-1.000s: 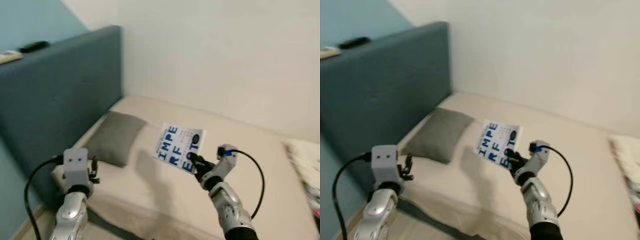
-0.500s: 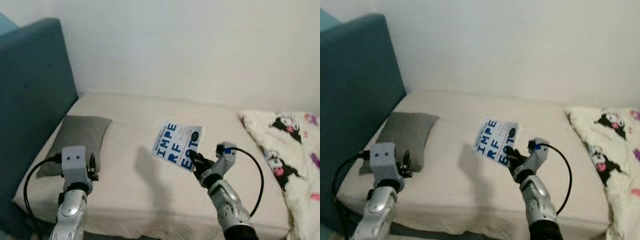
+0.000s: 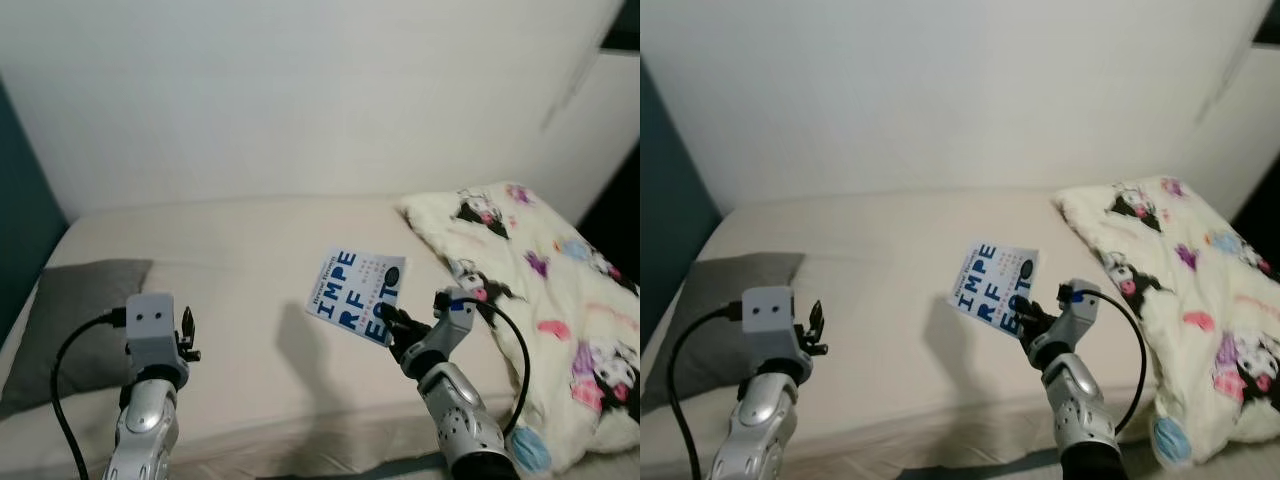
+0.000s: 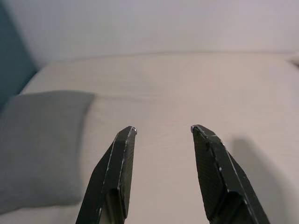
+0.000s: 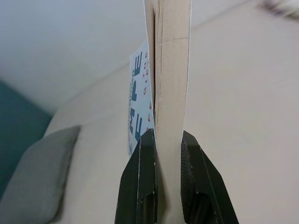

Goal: Clean up the room

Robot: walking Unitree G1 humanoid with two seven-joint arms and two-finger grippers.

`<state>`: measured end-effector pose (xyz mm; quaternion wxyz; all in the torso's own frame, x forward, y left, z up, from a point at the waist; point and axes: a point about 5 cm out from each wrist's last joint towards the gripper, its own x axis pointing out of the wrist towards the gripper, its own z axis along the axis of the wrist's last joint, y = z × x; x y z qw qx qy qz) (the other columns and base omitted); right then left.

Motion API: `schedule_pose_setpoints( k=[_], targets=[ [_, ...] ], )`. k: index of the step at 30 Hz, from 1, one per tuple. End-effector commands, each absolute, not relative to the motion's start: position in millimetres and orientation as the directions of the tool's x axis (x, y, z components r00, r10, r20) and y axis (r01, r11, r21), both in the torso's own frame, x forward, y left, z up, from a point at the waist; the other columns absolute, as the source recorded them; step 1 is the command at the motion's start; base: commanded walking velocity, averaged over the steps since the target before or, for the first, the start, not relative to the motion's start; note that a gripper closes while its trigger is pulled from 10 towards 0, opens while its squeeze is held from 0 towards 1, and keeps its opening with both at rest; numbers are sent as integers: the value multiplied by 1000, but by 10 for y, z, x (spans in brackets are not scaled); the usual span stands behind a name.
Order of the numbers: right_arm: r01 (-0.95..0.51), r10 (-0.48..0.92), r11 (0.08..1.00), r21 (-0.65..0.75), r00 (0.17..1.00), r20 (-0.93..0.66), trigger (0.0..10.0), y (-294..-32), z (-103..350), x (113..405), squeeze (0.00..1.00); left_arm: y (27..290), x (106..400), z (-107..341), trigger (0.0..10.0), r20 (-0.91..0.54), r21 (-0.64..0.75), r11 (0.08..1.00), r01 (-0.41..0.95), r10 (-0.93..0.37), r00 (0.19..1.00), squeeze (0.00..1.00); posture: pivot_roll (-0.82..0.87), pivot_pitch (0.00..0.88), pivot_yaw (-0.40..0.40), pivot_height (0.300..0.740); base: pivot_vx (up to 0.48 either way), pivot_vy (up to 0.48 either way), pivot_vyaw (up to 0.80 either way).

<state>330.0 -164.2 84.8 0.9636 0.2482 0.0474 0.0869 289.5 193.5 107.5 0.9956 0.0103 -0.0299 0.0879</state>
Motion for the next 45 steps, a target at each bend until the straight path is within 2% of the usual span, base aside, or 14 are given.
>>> schedule_pose_setpoints(
  k=[1,5,17,22,27,38,45],
  targets=[
    [-148,180,861,487,984,-19,10000,-1675,898,3312,0,1893,2888,1042,10000,46,7,986,-167,167,985,0,-4,85,-77,740,0,0,-800],
    [-149,177,853,500,984,-9,10000,-1677,901,3312,0,1896,2880,1037,10000,46,2,986,-169,168,985,0,-3,83,-78,740,0,0,-669],
    [-192,231,876,443,972,-34,10000,-1577,846,3294,0,1928,2859,994,10000,28,26,983,-181,180,983,0,5,78,-85,740,0,0,0],
    [-247,279,921,300,958,-70,10000,-1515,768,3251,0,1913,2823,903,10000,6,40,985,-165,165,986,0,4,74,-84,740,0,0,0],
    [-318,329,943,95,933,-144,10000,-1418,565,3107,0,1839,2705,591,10000,-92,94,990,-101,110,990,0,4,64,-86,740,0,0,0],
    [-298,302,953,51,943,-142,10000,-1406,518,3063,0,1793,2680,524,10000,-119,96,992,-82,93,988,0,0,63,-79,740,0,0,0],
    [-289,291,957,32,948,-126,10000,-1433,541,3090,0,1799,2710,547,10000,-99,94,992,-84,93,991,0,1,69,-81,740,0,352,0]
  ],
)
